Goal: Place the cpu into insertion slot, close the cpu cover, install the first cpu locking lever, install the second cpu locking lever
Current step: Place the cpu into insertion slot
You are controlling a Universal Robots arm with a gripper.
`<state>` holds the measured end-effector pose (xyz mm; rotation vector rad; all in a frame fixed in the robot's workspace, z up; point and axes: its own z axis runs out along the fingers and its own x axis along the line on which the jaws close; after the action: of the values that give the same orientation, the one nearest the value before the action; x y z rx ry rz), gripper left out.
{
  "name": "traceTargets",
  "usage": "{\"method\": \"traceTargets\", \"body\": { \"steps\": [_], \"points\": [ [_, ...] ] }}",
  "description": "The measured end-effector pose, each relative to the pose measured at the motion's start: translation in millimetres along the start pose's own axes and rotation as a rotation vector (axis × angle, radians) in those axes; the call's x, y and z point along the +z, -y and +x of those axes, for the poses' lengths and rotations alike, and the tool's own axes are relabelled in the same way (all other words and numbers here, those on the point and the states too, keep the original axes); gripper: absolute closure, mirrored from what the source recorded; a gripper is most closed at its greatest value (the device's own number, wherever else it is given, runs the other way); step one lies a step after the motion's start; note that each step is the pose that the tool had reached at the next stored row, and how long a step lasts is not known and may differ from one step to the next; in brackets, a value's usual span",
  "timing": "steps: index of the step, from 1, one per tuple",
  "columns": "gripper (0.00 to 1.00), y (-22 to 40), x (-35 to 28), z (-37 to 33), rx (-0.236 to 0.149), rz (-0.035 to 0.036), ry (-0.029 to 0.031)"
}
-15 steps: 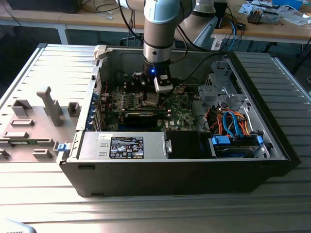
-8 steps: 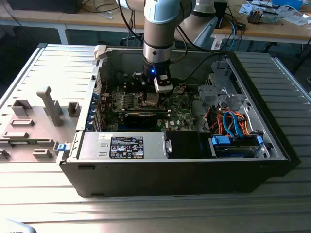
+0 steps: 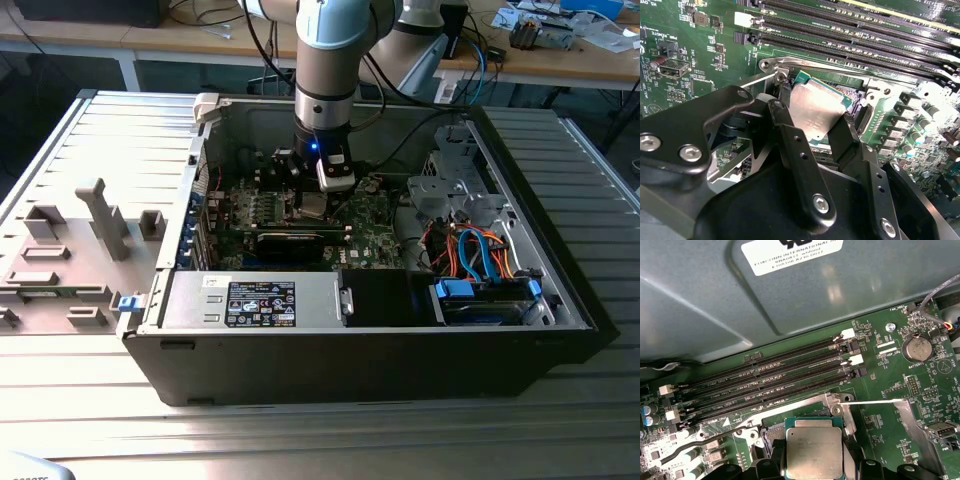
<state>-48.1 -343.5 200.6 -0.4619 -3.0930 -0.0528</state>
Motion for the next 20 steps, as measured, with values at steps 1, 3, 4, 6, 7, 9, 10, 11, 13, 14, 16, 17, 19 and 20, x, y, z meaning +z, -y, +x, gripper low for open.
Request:
{"method": "traceTargets", "body": {
  "steps": [1,3,4,6,7,9,10,11,13,14,16,17,19,20],
  "points": [
    [0.46,0.0,0.1,0.0,0.0,0.0001,0.0],
    [0.46,0.0,0.3,0.0,0.001,0.0,0.0],
    [0.46,0.0,0.4,0.0,0.001,0.0001,0.0],
    [0.46,0.0,0.7,0.0,0.002,0.0,0.0001],
    [0.46,0.1,0.8,0.0,0.002,0.0,0.0001],
    [0.46,0.0,1.2,0.0,0.003,0.0,0.0001],
    [0.46,0.0,1.3,0.0,0.004,-0.0001,0.0001],
    [0.46,0.0,1.5,0.0,0.004,-0.0002,0.0002],
    [0.46,0.0,1.5,0.0,0.005,-0.0001,0.0001],
    [0.46,0.0,1.5,0.0,0.005,0.0,0.0001],
    [0.46,0.1,1.6,0.0,0.006,-0.0001,0.0002],
    [0.46,0.0,1.7,0.0,0.006,-0.0002,0.0002],
    [0.46,0.0,1.6,0.0,0.007,-0.0002,0.0003],
    [0.46,0.0,1.1,0.0,0.007,-0.0004,0.0003]
  ]
}}
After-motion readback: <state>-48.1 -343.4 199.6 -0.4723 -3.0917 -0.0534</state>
